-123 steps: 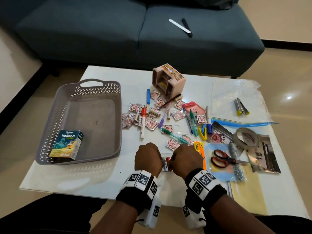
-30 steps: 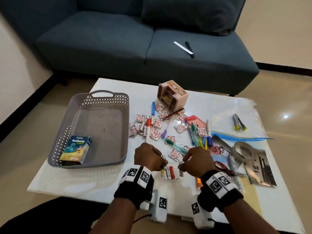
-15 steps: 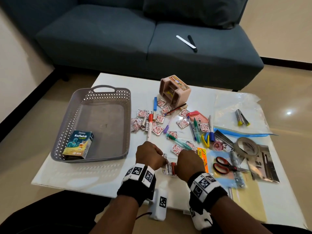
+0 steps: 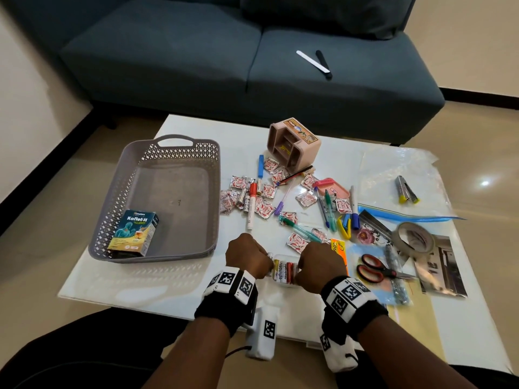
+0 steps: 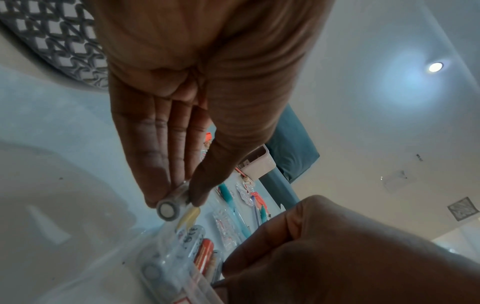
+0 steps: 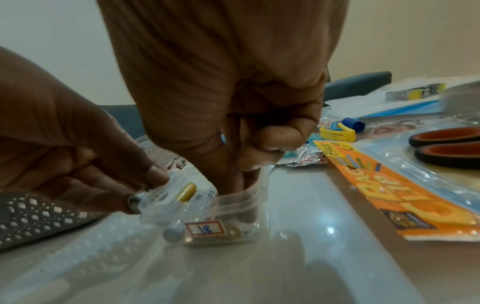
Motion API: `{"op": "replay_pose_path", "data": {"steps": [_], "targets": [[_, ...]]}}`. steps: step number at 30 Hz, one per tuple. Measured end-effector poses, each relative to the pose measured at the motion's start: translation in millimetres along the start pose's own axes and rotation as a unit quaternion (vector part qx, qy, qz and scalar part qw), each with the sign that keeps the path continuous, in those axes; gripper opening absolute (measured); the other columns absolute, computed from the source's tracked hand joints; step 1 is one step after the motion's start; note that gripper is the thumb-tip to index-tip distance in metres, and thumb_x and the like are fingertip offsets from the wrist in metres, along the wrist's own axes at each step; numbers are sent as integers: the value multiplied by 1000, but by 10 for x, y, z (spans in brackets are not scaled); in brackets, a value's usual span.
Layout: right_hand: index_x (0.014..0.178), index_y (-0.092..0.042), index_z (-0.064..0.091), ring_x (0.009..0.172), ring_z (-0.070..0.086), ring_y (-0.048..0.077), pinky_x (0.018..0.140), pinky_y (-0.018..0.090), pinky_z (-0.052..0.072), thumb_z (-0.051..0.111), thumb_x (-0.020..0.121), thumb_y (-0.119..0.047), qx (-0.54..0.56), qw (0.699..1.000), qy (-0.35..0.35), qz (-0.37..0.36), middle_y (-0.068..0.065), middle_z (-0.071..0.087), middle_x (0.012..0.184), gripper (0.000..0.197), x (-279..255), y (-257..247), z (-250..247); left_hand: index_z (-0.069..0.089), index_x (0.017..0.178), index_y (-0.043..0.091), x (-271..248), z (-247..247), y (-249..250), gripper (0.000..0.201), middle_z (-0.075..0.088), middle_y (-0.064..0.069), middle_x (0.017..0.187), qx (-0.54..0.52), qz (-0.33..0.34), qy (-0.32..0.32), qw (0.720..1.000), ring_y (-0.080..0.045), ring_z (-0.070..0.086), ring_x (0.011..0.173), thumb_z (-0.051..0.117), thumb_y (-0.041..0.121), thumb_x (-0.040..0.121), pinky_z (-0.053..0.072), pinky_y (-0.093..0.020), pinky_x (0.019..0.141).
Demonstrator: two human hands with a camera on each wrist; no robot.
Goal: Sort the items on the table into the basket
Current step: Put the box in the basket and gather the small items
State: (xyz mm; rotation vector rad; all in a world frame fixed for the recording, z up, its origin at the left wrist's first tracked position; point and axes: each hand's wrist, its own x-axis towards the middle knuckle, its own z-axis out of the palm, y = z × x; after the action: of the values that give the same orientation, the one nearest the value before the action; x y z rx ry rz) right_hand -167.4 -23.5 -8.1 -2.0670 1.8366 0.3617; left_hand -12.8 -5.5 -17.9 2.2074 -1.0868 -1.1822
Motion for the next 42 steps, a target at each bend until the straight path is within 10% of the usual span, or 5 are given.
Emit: {"op": "replay_pose_path", "data": {"steps": [18,22,30,36,42], "targets": [[85,-18,76,76,67,17,65,33,59,77,64,-29,99,994,-50,2,1,71,82,24,106,92,-149,73,73,9,-168,21,384,22,72,-11,63,-50,57,-73,994,-21,72,56,88,8,57,62,-39,63],[75,-13,79,51,60,12,45,24,48,83,68,-16,300,948,-95,44,4,72,67,8,99,182,-396,73,71,11,-170,71,395,31,73,-11,66,-52,59,-85,993,-21,73,58,93,19,48,62,-41,60],[83,5,74,51,57,16,51,23,45,78,76,-10,411,882,-135,185,11,71,64,17,120,236,-414,72,81,2,-216,31,463,33,72,-18,71,-58,72,-130,987,-24,73,59,91,3,54,62,-39,60],[78,-11,68,57,60,10,42,22,37,70,61,-47,194,967,-37,160,-1,64,63,40,109,220,-301,62,109,17,-182,281,390,45,60,-5,115,285,161,45,944,-25,53,113,81,30,70,48,-36,89],[82,-15,45,88,63,23,59,25,41,79,66,-36,136,982,6,133,0,47,78,43,-72,42,-286,53,118,13,-198,525,287,48,49,-12,126,326,81,29,941,-30,41,121,68,39,81,39,-39,95]]}}
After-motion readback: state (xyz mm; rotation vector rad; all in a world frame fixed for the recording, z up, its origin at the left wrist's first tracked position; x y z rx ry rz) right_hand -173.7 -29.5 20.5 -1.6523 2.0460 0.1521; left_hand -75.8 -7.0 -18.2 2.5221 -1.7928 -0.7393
